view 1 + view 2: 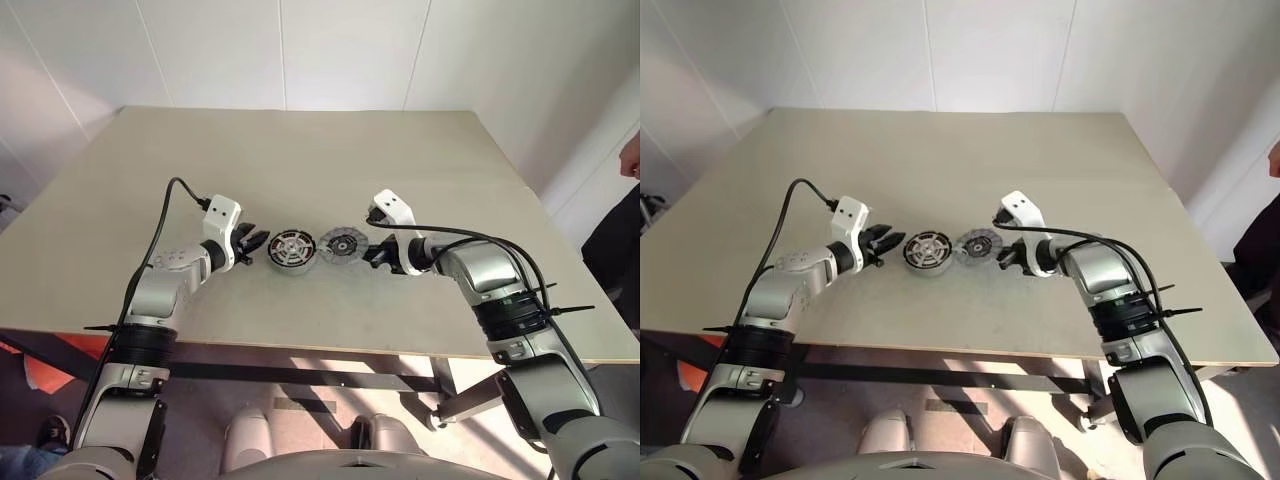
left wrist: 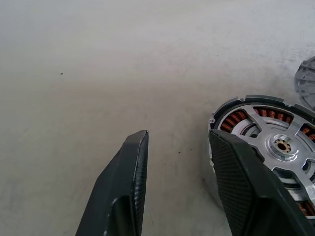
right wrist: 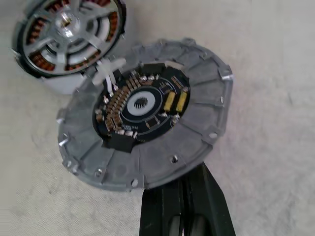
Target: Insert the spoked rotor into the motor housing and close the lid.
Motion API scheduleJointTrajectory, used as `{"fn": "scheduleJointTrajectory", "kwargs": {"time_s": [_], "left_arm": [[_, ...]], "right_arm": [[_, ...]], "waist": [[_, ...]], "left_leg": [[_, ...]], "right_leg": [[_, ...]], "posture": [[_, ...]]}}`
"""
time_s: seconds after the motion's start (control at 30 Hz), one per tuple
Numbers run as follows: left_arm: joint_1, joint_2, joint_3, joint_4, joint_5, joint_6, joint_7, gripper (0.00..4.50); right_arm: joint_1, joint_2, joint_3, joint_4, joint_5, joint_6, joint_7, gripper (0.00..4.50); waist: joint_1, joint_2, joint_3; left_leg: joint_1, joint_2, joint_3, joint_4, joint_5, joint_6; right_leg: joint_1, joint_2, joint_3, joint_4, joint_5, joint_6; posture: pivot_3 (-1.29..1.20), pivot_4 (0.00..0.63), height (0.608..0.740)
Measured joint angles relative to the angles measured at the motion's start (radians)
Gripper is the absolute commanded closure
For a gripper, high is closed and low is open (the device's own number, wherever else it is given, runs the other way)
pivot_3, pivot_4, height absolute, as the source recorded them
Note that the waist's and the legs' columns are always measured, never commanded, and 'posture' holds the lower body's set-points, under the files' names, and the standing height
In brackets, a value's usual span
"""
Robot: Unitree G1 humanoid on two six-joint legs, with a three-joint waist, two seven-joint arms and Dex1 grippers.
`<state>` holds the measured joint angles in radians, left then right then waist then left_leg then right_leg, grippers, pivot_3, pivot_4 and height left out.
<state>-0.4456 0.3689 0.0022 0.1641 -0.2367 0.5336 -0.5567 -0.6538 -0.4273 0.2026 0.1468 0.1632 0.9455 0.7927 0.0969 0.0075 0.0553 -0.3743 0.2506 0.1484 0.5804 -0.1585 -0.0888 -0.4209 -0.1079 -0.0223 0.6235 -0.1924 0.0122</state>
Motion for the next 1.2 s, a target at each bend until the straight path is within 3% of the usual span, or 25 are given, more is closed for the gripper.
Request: {"fn": "scheduleJointTrajectory", "kwargs": {"time_s": [0.57, 0.8, 1.2], "left_arm": [[0.002, 0.000, -0.003, 0.000, 0.005, 0.001, 0.005, 2.44], [0.003, 0.009, 0.004, 0.000, 0.006, 0.002, 0.018, 2.44], [0.010, 0.023, 0.031, -0.012, 0.006, 0.012, 0.026, 2.44]], "right_arm": [[-0.147, 0.147, -0.074, -0.159, 0.169, 0.196, -0.069, 4.48], [-0.125, 0.254, -0.045, -0.085, 0.169, 0.185, -0.140, 4.48], [-0.118, 0.335, -0.032, 0.164, 0.135, 0.052, -0.190, 4.48]], "waist": [[0.002, 0.000, 0.000], [0.002, 0.000, 0.000], [0.000, 0.000, 0.000]], "left_leg": [[0.001, 0.000, 0.000, -0.001, 0.000, -0.001], [0.000, 0.000, 0.000, -0.001, 0.001, -0.001], [0.001, 0.000, 0.000, -0.002, 0.001, -0.002]], "right_leg": [[0.001, 0.000, 0.000, 0.000, 0.000, 0.000], [0.000, 0.000, 0.000, -0.001, 0.000, 0.000], [0.001, 0.000, 0.000, 0.000, 0.000, 0.000]], "posture": [[0.00, 0.000, 0.740], [0.00, 0.000, 0.740], [0.00, 0.000, 0.740]]}}
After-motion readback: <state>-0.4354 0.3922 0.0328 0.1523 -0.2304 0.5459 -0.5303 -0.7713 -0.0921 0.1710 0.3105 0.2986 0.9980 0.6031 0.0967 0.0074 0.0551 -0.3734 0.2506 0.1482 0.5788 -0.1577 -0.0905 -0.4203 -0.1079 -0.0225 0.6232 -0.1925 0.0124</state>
